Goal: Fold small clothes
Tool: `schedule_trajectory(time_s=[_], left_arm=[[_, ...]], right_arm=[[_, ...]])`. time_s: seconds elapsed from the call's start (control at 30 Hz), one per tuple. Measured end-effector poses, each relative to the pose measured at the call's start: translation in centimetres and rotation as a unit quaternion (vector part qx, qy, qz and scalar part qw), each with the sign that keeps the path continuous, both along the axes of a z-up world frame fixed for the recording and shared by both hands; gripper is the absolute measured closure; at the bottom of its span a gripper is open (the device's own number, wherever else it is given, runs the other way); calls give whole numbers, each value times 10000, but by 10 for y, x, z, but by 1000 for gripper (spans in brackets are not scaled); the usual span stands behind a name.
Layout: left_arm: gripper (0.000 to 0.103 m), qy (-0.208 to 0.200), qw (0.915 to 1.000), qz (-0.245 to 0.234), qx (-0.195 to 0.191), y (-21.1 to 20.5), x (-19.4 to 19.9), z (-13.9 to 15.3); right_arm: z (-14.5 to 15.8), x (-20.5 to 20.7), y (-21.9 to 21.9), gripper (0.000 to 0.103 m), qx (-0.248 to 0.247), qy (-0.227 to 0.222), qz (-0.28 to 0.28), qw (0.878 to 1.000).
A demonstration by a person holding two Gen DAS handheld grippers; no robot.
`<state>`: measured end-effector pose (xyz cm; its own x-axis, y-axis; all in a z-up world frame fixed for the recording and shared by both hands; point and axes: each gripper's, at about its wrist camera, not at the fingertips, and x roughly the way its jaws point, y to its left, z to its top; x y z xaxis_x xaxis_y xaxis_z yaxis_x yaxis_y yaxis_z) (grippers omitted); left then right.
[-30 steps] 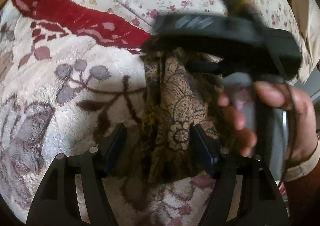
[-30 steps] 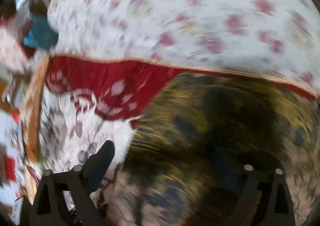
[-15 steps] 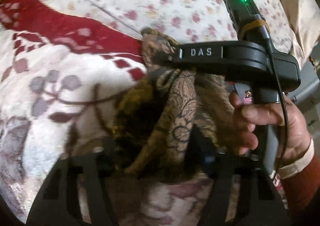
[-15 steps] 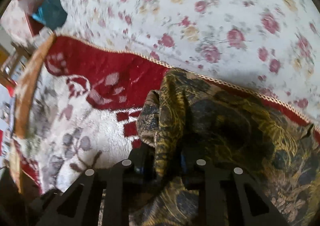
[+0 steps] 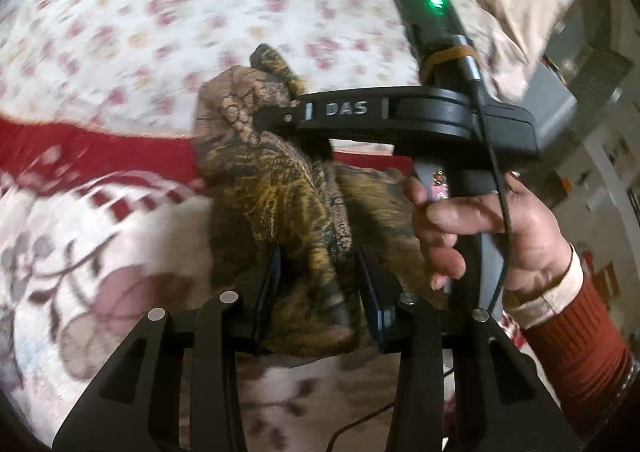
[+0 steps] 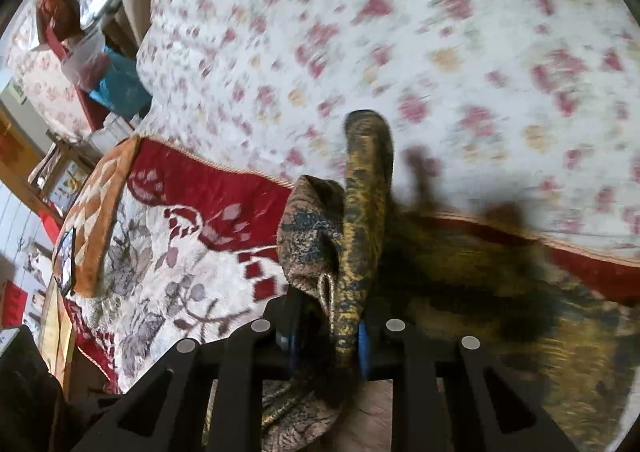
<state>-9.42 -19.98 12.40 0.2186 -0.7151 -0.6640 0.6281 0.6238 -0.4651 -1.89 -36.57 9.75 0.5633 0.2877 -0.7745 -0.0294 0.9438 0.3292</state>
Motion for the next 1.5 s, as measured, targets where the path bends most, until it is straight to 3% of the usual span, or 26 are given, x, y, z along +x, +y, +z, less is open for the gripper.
schedule_trajectory(time_s=[0.2,0.3,0.4,0.47,0.53,0.57,0.63,0.67,0.7,0.77,0.87,1.0,1.13,1.17,1.23,1.27,1.3,1.43,1.5], left_arm=[[68,94,9944,-1054,-27,-87,-30,12],[72,70,9877,-1558,82,-136,-48,7],[77,194,9831,-1803,258,-177,-60,-9],[77,416,9838,-1739,155,-176,-58,-12],[77,620,9855,-1572,122,-163,-52,-14],[77,608,9872,-1467,128,-152,-47,-10],[75,475,9906,-1279,82,-128,-39,-2],[68,404,9924,-1158,100,-115,-35,1],[60,328,9943,-1004,140,-101,-32,4],[54,193,9969,-725,232,-77,-26,4],[54,149,9981,-379,455,-57,-16,-14],[54,413,9970,-275,597,-48,-8,-48],[54,499,9955,-343,728,-52,-3,-64],[54,503,9956,-343,712,-53,-2,-64],[54,521,9958,-352,666,-53,-2,-61],[54,535,9959,-350,638,-52,-3,-59],[54,549,9962,-340,580,-51,-3,-55],[51,471,9985,-243,150,-48,-6,-30],[50,455,9988,-173,72,-52,-4,-27]], right_arm=[[10,-42,-70,87,-377,85,-297,9988],[9,-65,-114,98,-590,134,-636,9961],[-1,-84,-164,98,-276,197,-1209,9921],[-13,-94,-184,98,5,311,-1395,9897],[-26,-105,-194,97,641,296,-1403,9876],[-32,-109,-195,91,873,280,-1367,9864],[-42,-116,-190,64,1218,192,-1368,9829],[-48,-118,-186,41,1451,101,-1385,9796],[-54,-118,-181,32,1757,12,-1356,9751],[-61,-113,-170,32,2125,-21,-1260,9690],[-72,-95,-149,31,2348,65,-1164,9650],[-94,-65,-123,24,2241,423,-1024,9683],[-101,-41,-100,23,1948,238,-875,9766],[-103,-37,-95,25,1813,230,-884,9792],[-103,-35,-85,53,1402,158,-902,9859],[-101,-37,-84,72,1355,117,-880,9868],[-95,-41,-85,84,1325,22,-880,9873],[-52,-69,-102,86,907,-381,-863,9914],[-30,-82,-114,86,420,-399,-789,9952]])
